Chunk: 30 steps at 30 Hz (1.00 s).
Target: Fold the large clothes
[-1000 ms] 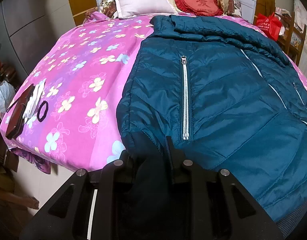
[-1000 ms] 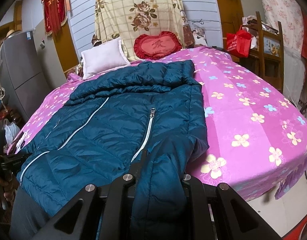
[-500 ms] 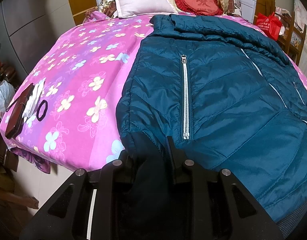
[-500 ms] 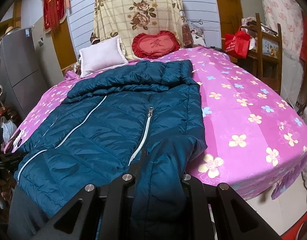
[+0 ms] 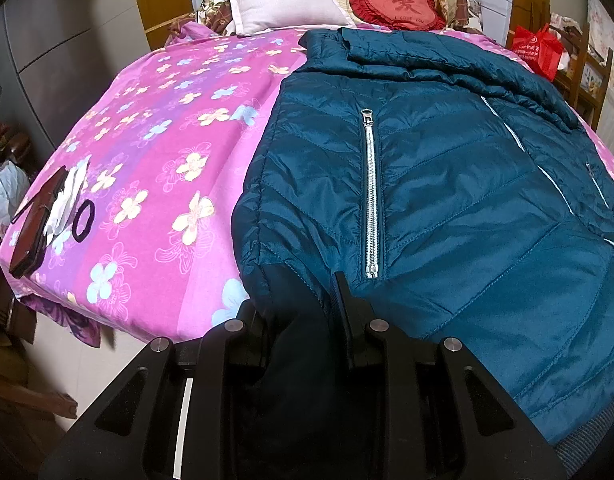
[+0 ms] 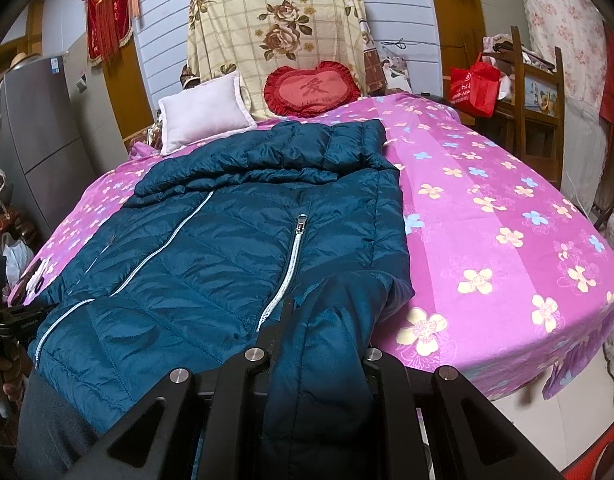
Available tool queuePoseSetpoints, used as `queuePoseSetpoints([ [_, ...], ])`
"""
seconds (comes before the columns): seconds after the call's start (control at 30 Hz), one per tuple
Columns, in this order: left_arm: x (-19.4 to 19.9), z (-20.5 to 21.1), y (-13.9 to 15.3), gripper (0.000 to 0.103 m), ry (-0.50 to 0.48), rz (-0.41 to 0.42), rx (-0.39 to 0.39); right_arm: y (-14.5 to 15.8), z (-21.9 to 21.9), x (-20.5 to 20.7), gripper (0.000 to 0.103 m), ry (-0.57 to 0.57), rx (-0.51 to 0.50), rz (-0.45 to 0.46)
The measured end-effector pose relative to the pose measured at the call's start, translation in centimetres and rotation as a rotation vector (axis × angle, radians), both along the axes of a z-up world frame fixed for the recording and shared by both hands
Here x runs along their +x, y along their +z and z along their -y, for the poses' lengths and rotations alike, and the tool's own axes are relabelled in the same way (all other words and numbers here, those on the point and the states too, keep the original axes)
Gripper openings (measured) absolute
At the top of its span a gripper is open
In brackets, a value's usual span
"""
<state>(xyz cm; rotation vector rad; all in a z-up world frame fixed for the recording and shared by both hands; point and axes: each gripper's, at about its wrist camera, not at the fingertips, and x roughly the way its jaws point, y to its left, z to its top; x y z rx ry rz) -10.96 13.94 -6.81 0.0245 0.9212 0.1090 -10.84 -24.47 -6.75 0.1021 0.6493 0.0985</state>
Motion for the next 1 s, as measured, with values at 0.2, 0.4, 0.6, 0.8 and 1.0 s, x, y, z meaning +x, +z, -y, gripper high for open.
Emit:
queuePoseSetpoints([
  [0.2, 0.00, -0.04, -0.28, 0.025, -0.003, 0.001, -0.006, 0.00, -0.02, 0.00, 0.012, 0.000, 0.000, 0.000],
  [0.4, 0.07, 0.00, -0.23, 0.025, -0.006, 0.000, -0.002, 0.00, 0.01, -0.01, 0.012, 0.001, 0.000, 0.001],
  [0.6, 0.11, 0.01, -0.24, 0.025, -0.007, 0.000, 0.000, -0.01, -0.01, -0.02, 0.012, 0.001, 0.000, 0.000],
  [0.8, 0.11, -0.09, -0.29, 0.025, -0.008, 0.002, -0.012, -0.03, 0.01, -0.03, 0.012, 0.001, 0.000, 0.000],
  [1.0, 0.11, -0.15, -0.29, 0.023, -0.012, 0.002, -0.015, -0.03, -0.02, -0.03, 0.012, 0.001, 0.000, 0.000],
])
